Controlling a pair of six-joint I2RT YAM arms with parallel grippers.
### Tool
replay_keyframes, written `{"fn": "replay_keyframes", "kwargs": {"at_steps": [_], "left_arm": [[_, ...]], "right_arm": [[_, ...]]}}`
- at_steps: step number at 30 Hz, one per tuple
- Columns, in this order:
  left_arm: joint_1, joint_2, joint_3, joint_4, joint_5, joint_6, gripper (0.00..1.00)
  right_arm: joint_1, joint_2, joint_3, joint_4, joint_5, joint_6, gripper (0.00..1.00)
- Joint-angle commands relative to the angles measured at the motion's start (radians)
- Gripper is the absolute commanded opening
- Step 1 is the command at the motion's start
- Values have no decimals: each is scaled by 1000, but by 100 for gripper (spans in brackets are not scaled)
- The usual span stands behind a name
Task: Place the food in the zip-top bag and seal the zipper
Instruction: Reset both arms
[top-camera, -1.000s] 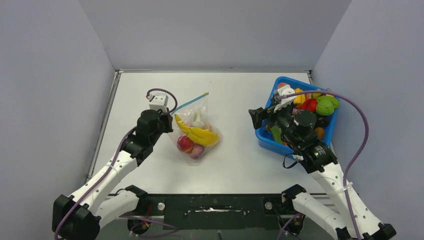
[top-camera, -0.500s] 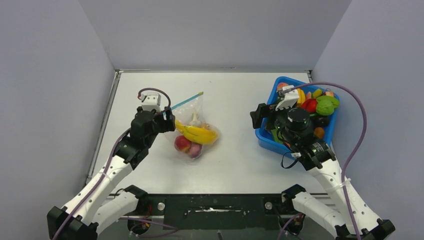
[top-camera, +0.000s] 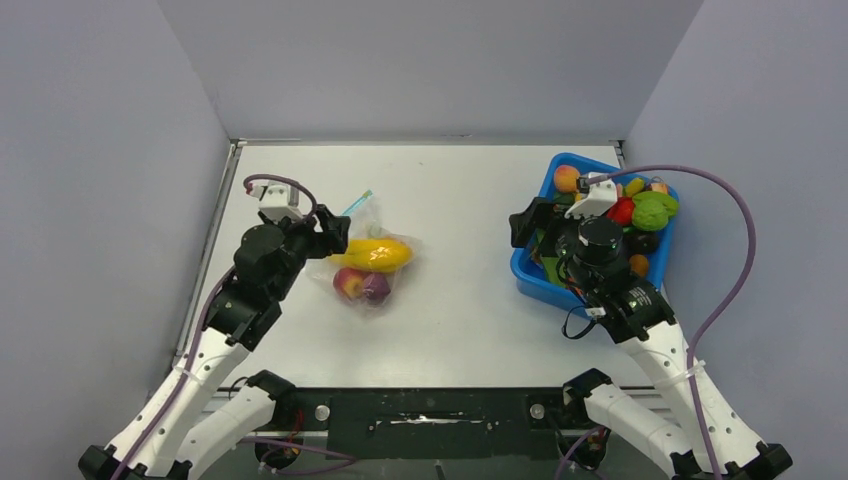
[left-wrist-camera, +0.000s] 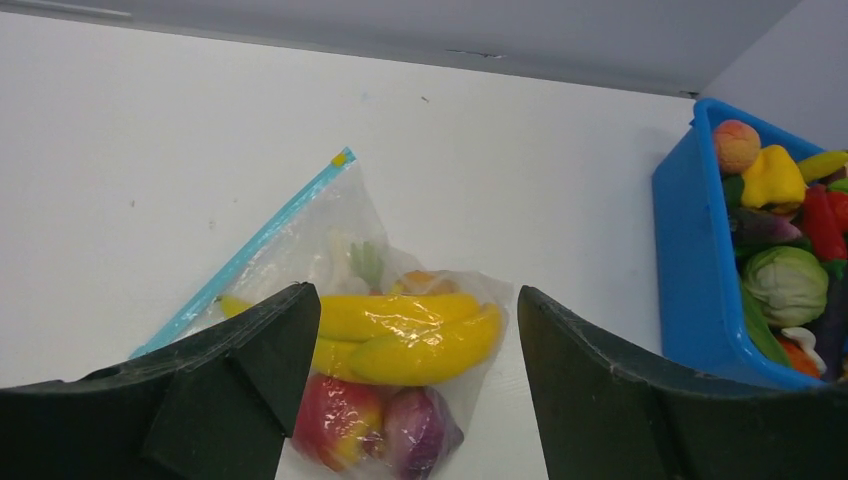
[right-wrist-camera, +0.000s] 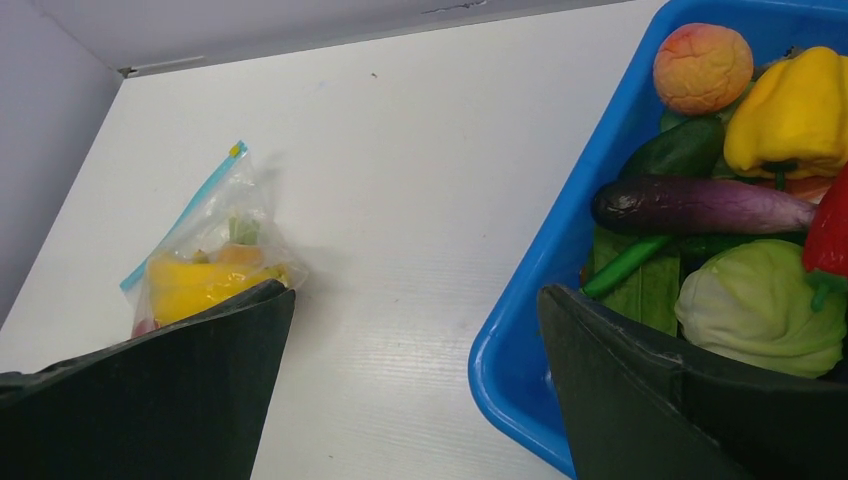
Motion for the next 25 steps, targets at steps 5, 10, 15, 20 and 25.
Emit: {"fn": "replay_keyframes", "kwargs": {"at_steps": [5,10,15,20,25], "left_arm": [[5,-62,20,130,206,-44,73],[5,-74,18,170,250,-45,73],[5,-85,16,195,268,-47,73],[4,-90,3,203,273,-50,73],[5,-90,-1,206,272,-50,73]], "right_arm": [[3,-19,18,59,-1,62,98],[4,-41,27,70,-1,79,98],[3,-61,23,81,-7,87,98],[3,-65,-1,88,-8,91,98],[4,-61,-3,89,-14,84,98]]}}
